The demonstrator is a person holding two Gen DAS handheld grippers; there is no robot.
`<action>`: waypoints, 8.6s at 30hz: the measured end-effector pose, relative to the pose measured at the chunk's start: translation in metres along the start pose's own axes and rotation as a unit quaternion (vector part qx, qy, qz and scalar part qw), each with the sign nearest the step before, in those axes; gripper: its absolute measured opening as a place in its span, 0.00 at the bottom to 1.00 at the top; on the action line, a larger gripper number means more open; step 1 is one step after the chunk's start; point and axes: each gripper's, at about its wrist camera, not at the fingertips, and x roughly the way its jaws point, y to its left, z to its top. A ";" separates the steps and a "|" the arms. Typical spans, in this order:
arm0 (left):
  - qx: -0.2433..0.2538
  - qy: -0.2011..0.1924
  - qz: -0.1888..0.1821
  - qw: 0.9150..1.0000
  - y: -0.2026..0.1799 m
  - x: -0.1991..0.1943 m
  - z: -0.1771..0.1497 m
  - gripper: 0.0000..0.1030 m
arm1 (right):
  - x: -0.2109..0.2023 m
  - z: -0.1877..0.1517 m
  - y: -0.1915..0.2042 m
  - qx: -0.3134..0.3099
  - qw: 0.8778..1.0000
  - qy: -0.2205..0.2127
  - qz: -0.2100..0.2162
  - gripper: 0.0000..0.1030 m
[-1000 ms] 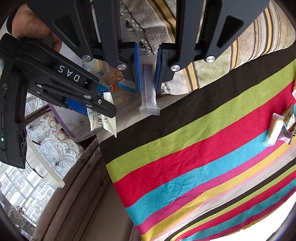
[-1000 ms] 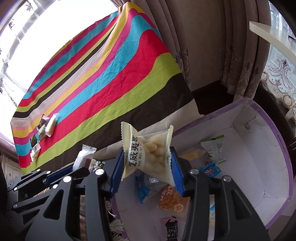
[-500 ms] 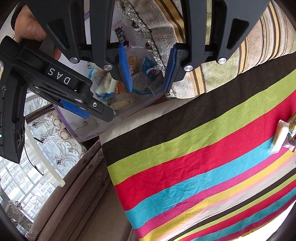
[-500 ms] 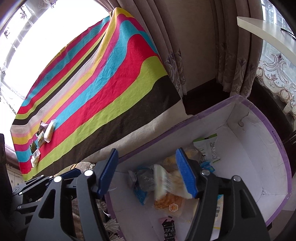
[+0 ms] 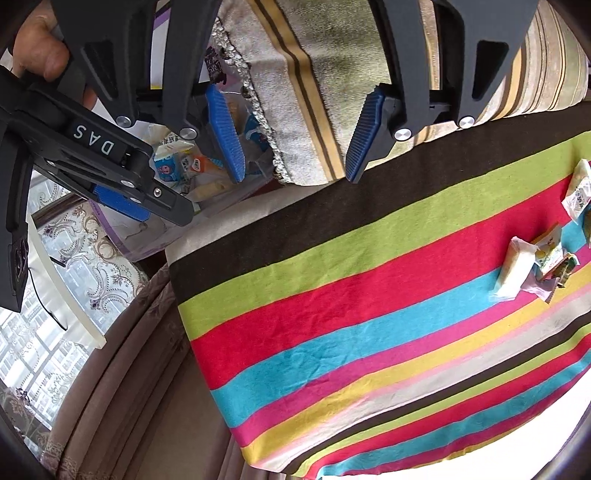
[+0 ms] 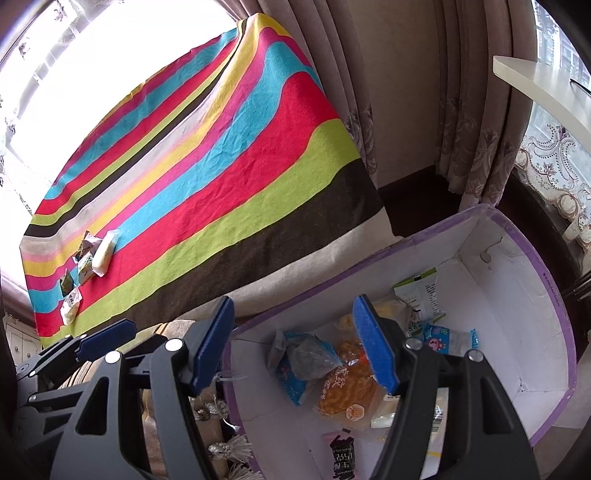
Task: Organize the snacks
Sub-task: 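Open both tools to drop the packets into the white box, then move both open tools back to the snack pile, then grasp the clear round-cake bag with the right tool while the left tool grasps a peanut packet, then carry the cake bag and peanut packet over the white box, then open both tools to release the snacks into the white box, then move both open tools back to the remaining snacks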
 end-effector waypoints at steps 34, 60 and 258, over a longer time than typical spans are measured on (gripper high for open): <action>-0.181 -0.095 0.157 0.966 0.210 -0.094 -0.045 0.66 | 0.003 -0.001 0.170 -0.129 0.991 -0.001 0.020 0.67; -0.281 -0.081 0.114 0.949 0.350 -0.099 -0.084 0.79 | 0.056 -0.020 0.268 -0.190 0.981 0.023 0.021 0.74; -0.277 -0.134 0.095 0.947 0.415 -0.067 -0.019 0.73 | 0.097 0.005 0.356 -0.278 0.957 -0.009 0.084 0.86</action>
